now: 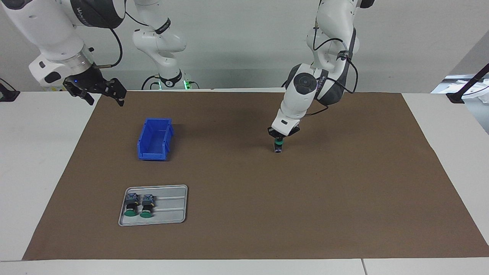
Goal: Place and press button with both arms
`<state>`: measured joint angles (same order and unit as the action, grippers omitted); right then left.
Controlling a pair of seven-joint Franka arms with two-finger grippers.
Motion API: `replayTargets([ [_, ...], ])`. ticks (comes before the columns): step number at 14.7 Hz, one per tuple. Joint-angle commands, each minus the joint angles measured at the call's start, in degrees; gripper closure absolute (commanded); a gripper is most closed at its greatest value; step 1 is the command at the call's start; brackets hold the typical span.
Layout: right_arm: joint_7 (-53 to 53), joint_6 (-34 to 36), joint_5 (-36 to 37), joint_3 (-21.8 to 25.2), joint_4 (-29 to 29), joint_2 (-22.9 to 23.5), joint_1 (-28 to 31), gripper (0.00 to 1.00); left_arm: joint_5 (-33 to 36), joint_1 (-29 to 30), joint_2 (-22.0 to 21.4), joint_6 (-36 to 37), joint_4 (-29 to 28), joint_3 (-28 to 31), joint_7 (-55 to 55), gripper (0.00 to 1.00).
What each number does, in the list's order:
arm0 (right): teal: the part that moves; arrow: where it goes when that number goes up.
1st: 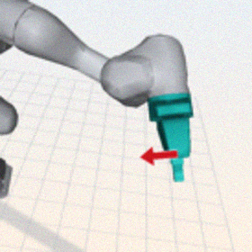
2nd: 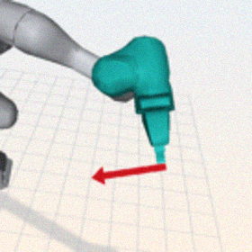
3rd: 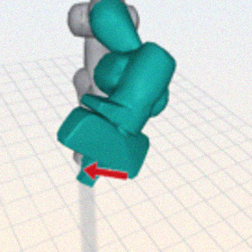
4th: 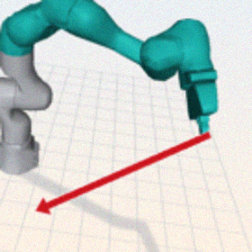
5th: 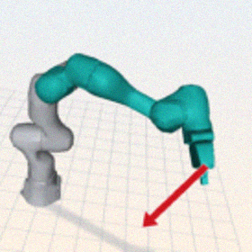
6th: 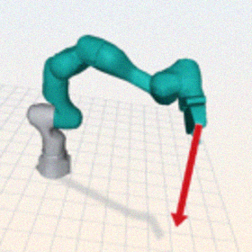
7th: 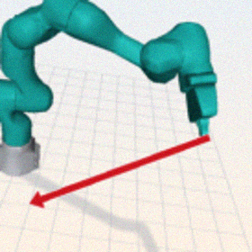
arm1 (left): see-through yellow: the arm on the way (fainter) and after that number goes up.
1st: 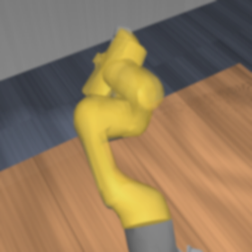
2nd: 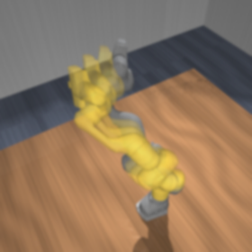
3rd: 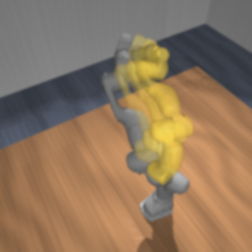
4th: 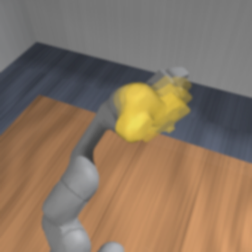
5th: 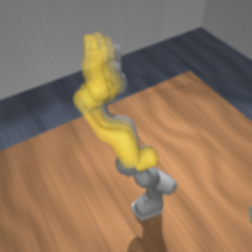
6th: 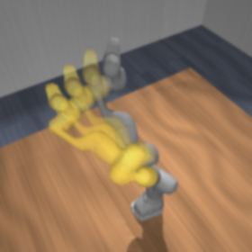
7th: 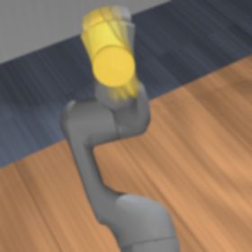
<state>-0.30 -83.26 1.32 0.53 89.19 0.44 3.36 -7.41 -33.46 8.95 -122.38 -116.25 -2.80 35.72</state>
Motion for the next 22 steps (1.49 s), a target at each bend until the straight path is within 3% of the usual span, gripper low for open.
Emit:
replayTargets([
  [1,-1.1,0.0,-0.3,-0.3,1.5,-1.4,0.4,0.01,0.9,-1.3,0.5,-2.1,-2.0,0.4,0.5,0.91],
  [3,-1.1,0.0,-0.2,-0.3,1.5,-1.4,0.4,0.01,0.8,-0.6,0.0,-1.6,-1.1,0.4,0.5,0.84],
  [5,-1.1,0.0,-0.2,-0.3,1.5,-1.4,0.4,0.01,0.8,-0.1,-1.6,2.1,0.5,1.0,0.3,0.71],
  [9,-1.1,0.0,-0.3,-0.3,1.5,-1.4,0.4,0.01,0.8,1.4,-4.5,5.9,1.9,1.1,0.4,0.59],
  [12,-1.1,-0.1,-0.3,-0.3,1.5,-1.4,0.4,0.01,0.7,1.6,-5.3,7.8,3.4,2.0,0.4,0.33],
  [17,-1.1,0.0,-0.3,-0.3,1.5,-1.4,0.4,0.01,0.9,4.4,-6.4,11.7,5.4,2.5,0.4,0.01],
  [22,-1.4,1.9,-0.3,-0.5,1.6,-1.7,0.3,0.01,1.0,12.7,-9.8,16.0,5.8,2.5,-5.8,0.00],
])
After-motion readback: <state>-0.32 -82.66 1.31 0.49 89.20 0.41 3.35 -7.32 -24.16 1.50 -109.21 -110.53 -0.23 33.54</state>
